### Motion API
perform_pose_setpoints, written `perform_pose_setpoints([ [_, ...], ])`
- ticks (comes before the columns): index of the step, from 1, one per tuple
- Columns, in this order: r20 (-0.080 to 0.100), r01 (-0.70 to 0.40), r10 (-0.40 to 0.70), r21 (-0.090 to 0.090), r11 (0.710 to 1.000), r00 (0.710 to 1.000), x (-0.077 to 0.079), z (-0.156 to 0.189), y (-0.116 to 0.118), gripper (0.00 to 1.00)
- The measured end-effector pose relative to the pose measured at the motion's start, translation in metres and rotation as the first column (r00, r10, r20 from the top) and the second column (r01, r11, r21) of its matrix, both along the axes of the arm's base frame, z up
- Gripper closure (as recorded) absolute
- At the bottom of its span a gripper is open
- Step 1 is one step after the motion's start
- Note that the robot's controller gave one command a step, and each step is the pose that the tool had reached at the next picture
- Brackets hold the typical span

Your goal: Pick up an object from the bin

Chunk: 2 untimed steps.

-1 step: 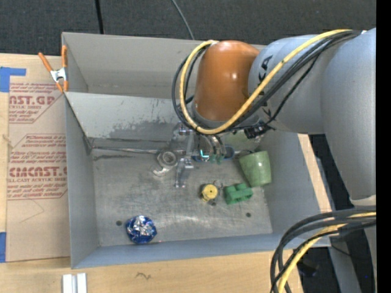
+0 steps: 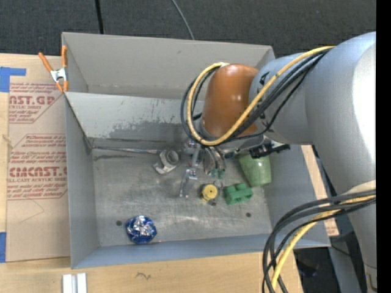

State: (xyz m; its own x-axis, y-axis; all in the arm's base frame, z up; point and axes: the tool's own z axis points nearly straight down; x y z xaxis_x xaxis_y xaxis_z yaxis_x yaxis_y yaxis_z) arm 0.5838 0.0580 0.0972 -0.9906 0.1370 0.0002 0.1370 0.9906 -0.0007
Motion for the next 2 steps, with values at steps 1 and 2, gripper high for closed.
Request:
perform_pose_setpoints([
  [1,0.002,-0.002,0.002,0.002,1.000,1.000,0.001,0.002,0.001,1.00],
  [2,0.008,-0.018,0.018,0.002,1.000,1.000,0.009,0.047,0.001,1.00],
])
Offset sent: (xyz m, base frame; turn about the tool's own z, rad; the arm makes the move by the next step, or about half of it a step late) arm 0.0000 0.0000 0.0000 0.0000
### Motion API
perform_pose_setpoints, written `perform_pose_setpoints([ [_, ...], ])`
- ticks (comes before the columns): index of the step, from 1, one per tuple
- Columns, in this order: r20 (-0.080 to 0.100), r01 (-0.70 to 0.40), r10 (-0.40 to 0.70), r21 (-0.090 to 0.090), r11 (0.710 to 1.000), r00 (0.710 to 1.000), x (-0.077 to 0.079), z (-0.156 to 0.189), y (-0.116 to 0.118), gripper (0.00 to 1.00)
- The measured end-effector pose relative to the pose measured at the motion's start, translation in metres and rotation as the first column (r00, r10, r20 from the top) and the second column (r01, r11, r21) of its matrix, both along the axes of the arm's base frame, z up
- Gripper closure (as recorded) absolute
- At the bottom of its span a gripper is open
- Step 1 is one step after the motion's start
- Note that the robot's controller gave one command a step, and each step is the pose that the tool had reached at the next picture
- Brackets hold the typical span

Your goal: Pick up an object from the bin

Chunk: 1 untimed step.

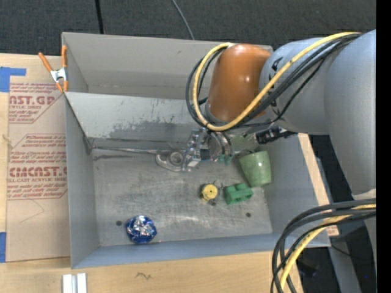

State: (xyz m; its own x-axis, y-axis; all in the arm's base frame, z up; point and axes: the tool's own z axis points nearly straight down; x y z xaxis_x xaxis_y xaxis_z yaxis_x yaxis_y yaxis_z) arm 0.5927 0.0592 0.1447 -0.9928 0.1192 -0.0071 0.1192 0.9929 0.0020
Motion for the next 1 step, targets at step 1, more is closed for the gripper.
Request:
perform_pose_setpoints([
  [1,-0.005,0.000,0.000,0.000,1.000,1.000,-0.0014,-0.0029,0.0000,0.00],
])
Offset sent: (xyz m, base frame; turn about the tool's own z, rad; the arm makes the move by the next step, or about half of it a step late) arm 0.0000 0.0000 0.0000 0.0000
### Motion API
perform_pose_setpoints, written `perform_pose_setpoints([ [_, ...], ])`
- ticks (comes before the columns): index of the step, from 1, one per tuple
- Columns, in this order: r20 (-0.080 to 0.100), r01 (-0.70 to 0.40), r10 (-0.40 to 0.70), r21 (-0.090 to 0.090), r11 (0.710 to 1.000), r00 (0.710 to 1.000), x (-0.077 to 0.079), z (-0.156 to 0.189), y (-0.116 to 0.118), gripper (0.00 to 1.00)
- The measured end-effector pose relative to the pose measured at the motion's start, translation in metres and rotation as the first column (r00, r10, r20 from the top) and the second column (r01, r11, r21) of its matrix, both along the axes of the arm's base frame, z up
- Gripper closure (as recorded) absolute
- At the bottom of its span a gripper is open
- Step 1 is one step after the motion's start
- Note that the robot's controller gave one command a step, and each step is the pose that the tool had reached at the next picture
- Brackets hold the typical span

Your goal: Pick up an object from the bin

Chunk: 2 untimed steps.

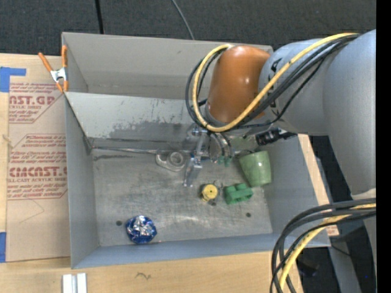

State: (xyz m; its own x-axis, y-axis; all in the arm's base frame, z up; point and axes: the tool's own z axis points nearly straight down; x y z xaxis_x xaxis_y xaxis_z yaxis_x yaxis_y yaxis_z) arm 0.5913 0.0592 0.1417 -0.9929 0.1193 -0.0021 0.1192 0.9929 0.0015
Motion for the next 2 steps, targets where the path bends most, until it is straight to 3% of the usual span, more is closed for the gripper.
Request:
perform_pose_setpoints([
  [1,-0.005,-0.385,0.385,-0.002,0.923,0.923,-0.039,-0.023,-0.048,0.00],
  [2,0.001,-0.122,0.122,0.001,0.993,0.993,-0.040,-0.070,-0.096,0.00],
])
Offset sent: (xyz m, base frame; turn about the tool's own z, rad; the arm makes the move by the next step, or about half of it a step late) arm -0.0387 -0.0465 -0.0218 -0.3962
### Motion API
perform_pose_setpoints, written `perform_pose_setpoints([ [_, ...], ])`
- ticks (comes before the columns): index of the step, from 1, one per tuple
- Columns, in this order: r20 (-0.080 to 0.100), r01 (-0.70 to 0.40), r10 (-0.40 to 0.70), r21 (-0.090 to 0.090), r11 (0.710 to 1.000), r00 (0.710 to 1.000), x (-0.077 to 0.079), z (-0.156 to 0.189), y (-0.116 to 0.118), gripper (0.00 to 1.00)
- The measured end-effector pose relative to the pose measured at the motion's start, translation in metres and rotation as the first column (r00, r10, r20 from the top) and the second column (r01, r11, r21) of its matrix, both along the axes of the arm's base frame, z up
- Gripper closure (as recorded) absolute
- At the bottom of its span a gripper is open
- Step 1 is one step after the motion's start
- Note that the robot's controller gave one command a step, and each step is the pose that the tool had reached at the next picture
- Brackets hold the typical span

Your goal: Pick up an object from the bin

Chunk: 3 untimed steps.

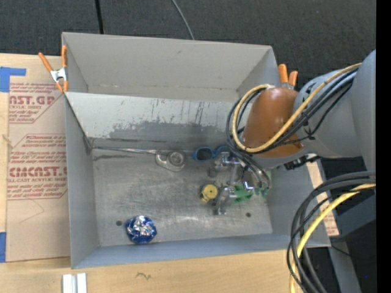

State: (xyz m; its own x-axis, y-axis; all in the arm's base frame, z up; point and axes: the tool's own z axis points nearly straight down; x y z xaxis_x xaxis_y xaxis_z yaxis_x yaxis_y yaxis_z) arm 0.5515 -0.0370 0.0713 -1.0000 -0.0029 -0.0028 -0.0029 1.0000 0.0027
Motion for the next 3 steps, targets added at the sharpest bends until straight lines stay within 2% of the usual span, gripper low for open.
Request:
perform_pose_setpoints([
  [1,0.003,0.130,-0.130,-0.004,0.992,0.992,-0.004,0.001,0.017,0.00],
  [2,-0.001,0.129,-0.129,-0.002,0.992,0.992,-0.004,0.002,0.018,1.00],
  [3,0.008,0.119,-0.119,-0.001,0.993,0.993,-0.002,0.229,0.010,1.00],
])
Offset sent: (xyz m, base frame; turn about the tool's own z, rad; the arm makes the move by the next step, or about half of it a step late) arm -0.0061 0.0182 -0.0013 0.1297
